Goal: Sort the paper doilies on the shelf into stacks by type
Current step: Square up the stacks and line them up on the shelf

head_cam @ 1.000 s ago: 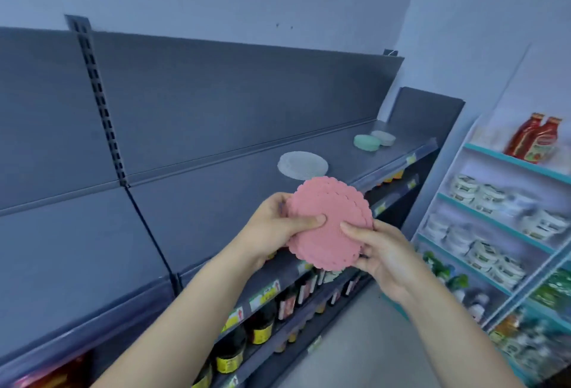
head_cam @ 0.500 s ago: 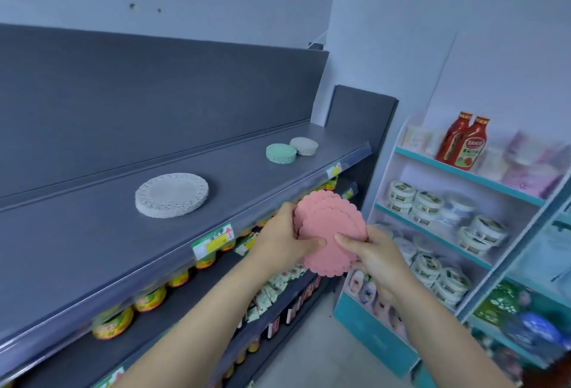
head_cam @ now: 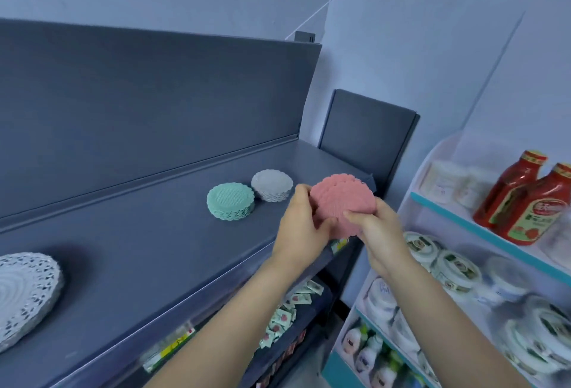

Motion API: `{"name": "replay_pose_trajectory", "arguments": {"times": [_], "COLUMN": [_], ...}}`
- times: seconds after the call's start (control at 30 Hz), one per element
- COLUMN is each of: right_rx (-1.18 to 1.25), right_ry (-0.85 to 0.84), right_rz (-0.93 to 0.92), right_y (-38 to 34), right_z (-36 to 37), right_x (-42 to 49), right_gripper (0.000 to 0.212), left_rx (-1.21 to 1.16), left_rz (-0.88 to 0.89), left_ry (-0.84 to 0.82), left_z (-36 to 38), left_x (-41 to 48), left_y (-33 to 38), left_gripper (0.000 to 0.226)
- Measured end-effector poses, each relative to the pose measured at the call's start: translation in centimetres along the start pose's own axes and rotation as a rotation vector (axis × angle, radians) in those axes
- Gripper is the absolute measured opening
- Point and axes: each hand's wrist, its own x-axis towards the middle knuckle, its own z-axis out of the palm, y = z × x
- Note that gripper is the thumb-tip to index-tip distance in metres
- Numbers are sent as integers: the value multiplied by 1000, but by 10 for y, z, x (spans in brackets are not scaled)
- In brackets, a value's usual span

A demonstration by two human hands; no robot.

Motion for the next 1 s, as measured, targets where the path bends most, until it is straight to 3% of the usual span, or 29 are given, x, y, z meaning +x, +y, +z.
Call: {"name": "replay_pose_trajectory", "arguments": {"times": [0.3,0.43,0.53,0.7,0.8,1.0], "right_rx": [234,256,265,351,337,393], "right_ry": [-244,-339,-427,-414,-449,-466], "right_rz": [-57,11,48,148,197,178], "right_y": [7,15,34,48,43,50], "right_z": [17,33,47,56,61,71], "right_x": [185,248,264,288,304,306], "right_gripper": [32,46,43,58,53,42], "left_rx": [-46,152,315,336,359,260], "left_rz": [-47,-71,-150,-69,-121,20], "left_ry": [311,419,466,592,646,566], "left_z": [82,100,109,119,122,116], "left_x": [139,192,215,228,230,225], "left_y": [-47,-62,-68,-80,-88,-90], "left_gripper": [38,42,48,60,71,54]}}
